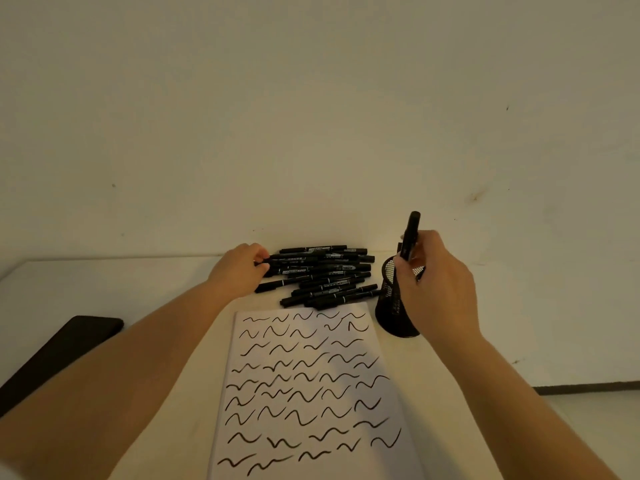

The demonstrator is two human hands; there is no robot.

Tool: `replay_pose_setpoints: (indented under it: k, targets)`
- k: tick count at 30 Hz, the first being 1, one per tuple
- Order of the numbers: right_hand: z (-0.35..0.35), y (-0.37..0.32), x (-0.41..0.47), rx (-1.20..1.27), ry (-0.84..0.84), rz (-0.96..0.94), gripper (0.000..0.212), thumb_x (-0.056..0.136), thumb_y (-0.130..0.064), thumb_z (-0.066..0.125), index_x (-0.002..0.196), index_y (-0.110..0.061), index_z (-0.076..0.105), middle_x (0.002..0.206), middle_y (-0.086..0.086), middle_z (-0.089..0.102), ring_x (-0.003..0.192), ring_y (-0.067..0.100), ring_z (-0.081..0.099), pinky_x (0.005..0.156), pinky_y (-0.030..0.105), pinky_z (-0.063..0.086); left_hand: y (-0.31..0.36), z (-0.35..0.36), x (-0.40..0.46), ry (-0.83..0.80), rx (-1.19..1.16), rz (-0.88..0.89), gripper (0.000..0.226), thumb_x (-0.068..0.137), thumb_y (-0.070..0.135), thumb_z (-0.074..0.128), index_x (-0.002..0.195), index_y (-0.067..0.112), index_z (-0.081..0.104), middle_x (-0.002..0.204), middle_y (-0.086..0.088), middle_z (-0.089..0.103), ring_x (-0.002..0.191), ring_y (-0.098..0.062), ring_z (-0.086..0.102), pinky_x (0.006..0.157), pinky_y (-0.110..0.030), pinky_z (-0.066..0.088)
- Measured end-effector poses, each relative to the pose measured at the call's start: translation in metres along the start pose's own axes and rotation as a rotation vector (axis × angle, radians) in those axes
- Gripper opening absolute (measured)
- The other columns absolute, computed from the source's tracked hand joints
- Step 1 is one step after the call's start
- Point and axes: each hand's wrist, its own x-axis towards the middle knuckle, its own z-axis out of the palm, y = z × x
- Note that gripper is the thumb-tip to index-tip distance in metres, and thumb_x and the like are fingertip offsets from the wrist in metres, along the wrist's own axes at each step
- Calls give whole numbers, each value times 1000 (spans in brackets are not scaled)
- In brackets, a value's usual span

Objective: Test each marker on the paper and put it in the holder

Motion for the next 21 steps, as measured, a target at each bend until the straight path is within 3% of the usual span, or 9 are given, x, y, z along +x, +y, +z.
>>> replay_pose_setpoints:
  k: [3,7,11,16,21]
  targets:
    - [4,7,7,54,32,27,21,88,-22,56,108,-20,49,86,-9,59,74,15,57,67,32,45,-14,5,14,-1,144,27,28,94,22,43,119,19,54,124,-8,52,113,-26,45,93,-37,39]
    - [9,18,14,39,-16,99,25,87,-21,57,110,-19,47,94,-1,65,82,21,60,72,38,51,-35,10,23,-30,256,10,30,95,20,39,121,18,53,125,-9,52,113,-29,44,91,-38,40]
    - [21,25,11,-76,-88,99,44,85,-17,58,123,-17,36,95,5,64,72,27,58,61,33,43,-41,10,32,-49,159,-14,29,95,23,41,119,16,56,119,-11,56,108,-29,49,90,-37,41]
    - [30,28,9,-99,-107,101,75,83,-13,58,139,-33,12,83,-2,54,60,22,56,52,29,39,-38,11,40,-74,42,-36,22,91,22,52,108,14,62,109,-10,62,98,-23,54,81,-29,39]
    - [34,30,10,-164,-106,65,69,87,-16,53,139,-34,13,71,-5,50,51,15,49,45,27,36,-42,13,41,-67,-26,-55,17,86,19,59,102,16,65,102,-7,65,86,-14,53,77,-26,39]
